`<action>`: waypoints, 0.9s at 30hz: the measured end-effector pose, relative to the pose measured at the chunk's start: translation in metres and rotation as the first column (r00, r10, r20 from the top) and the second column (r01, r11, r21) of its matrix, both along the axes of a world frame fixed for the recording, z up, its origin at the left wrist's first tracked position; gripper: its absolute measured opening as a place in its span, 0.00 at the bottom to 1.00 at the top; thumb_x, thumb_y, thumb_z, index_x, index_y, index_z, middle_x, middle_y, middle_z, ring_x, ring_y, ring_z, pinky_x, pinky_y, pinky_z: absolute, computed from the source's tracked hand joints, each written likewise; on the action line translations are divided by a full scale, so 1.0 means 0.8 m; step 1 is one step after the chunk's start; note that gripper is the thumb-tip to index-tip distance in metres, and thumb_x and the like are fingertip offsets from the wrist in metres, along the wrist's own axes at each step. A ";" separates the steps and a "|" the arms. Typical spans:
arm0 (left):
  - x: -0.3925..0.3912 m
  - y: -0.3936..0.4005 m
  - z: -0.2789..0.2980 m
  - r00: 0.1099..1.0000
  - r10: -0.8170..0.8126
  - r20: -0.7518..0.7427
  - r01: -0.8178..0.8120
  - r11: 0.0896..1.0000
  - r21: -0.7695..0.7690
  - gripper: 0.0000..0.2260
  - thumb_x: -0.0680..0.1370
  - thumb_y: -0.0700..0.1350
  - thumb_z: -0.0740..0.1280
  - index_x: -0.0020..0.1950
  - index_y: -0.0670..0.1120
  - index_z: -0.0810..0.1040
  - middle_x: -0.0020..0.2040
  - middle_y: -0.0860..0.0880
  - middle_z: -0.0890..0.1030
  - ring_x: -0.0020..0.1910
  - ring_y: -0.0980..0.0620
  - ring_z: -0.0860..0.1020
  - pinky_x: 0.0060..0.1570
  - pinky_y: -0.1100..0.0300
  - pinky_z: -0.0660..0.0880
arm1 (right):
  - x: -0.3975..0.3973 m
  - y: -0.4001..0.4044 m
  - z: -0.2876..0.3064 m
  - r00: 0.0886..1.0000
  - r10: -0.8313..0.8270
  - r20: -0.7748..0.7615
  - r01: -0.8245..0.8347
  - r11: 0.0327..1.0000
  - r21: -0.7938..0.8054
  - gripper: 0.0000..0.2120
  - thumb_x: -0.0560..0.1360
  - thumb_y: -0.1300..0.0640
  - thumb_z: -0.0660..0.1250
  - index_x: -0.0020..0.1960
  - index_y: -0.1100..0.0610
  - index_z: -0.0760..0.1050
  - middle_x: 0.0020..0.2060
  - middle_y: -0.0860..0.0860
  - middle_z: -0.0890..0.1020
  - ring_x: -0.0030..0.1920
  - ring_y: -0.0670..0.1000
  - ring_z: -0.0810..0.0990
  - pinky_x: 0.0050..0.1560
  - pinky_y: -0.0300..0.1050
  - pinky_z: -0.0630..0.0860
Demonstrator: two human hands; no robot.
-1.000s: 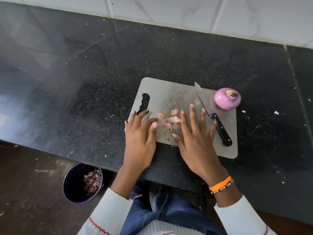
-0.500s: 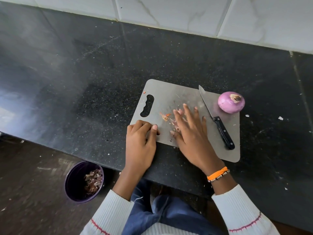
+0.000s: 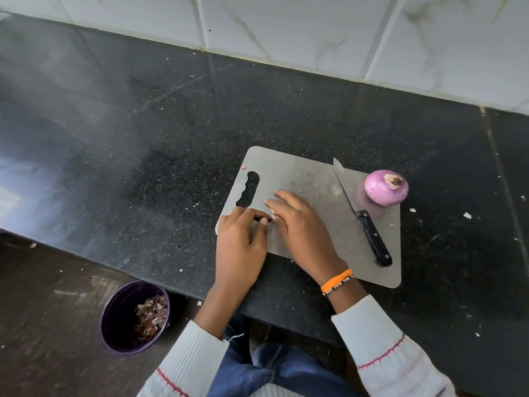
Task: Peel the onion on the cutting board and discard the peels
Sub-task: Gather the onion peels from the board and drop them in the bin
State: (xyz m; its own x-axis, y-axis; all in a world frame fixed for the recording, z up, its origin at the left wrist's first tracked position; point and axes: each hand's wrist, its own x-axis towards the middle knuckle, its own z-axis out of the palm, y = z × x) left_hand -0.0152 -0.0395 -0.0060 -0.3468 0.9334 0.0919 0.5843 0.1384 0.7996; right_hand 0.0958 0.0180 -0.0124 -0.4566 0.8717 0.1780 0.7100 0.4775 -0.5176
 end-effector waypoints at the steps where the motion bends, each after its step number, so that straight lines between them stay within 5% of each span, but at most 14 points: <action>1: 0.000 0.001 0.001 1.000 -0.002 -0.001 0.002 1.000 0.004 0.09 0.75 0.45 0.60 0.45 0.47 0.80 0.44 0.52 0.78 0.46 0.51 0.72 0.48 0.77 0.60 | -0.002 0.001 -0.004 1.000 0.023 0.021 -0.023 1.000 0.014 0.13 0.72 0.68 0.65 0.55 0.61 0.80 0.58 0.58 0.79 0.56 0.59 0.78 0.56 0.53 0.76; 6: -0.002 0.002 -0.001 1.000 0.013 0.011 -0.013 1.000 0.000 0.07 0.77 0.40 0.63 0.46 0.48 0.80 0.45 0.54 0.77 0.47 0.53 0.70 0.46 0.72 0.62 | 0.016 -0.008 -0.009 1.000 0.000 0.028 -0.002 0.998 0.063 0.08 0.71 0.67 0.68 0.49 0.62 0.81 0.48 0.55 0.82 0.49 0.57 0.80 0.54 0.50 0.75; 9: -0.007 0.006 -0.003 0.999 0.042 0.005 -0.042 0.999 0.019 0.08 0.77 0.39 0.63 0.47 0.49 0.80 0.45 0.55 0.77 0.44 0.58 0.68 0.46 0.70 0.63 | 0.012 0.004 0.008 0.999 -0.038 0.036 0.034 0.996 0.085 0.03 0.73 0.64 0.66 0.43 0.59 0.78 0.41 0.53 0.80 0.42 0.56 0.77 0.43 0.49 0.76; 15: -0.012 0.009 0.003 0.996 0.086 0.034 -0.086 0.996 0.024 0.09 0.77 0.38 0.62 0.48 0.50 0.79 0.43 0.61 0.73 0.47 0.55 0.68 0.47 0.76 0.61 | -0.047 0.075 0.030 0.964 0.204 0.171 -0.211 0.977 0.022 0.27 0.73 0.75 0.55 0.68 0.57 0.71 0.67 0.52 0.72 0.66 0.53 0.70 0.63 0.46 0.68; 18: -0.014 0.009 0.001 0.996 0.084 0.033 -0.084 0.996 0.021 0.09 0.77 0.38 0.63 0.48 0.50 0.79 0.42 0.62 0.72 0.47 0.54 0.69 0.47 0.76 0.62 | -0.065 0.093 0.030 0.897 0.281 0.340 -0.303 0.953 0.011 0.27 0.73 0.74 0.52 0.70 0.60 0.67 0.71 0.55 0.68 0.71 0.53 0.65 0.68 0.45 0.59; 21: -0.015 0.009 0.000 0.997 0.075 0.036 -0.075 0.997 0.018 0.08 0.77 0.39 0.63 0.48 0.50 0.79 0.42 0.62 0.73 0.47 0.55 0.68 0.47 0.76 0.61 | -0.055 0.100 0.017 0.904 0.178 0.389 -0.219 0.974 0.063 0.23 0.74 0.73 0.52 0.66 0.61 0.71 0.67 0.55 0.72 0.67 0.54 0.69 0.68 0.48 0.59; 27: -0.016 0.009 -0.005 0.998 0.052 0.038 -0.052 0.999 0.003 0.08 0.77 0.39 0.62 0.49 0.49 0.80 0.46 0.57 0.76 0.48 0.55 0.69 0.48 0.76 0.63 | -0.009 0.076 0.005 0.984 -0.060 0.168 0.044 0.995 0.092 0.21 0.71 0.75 0.55 0.57 0.63 0.77 0.56 0.56 0.79 0.55 0.59 0.76 0.60 0.49 0.68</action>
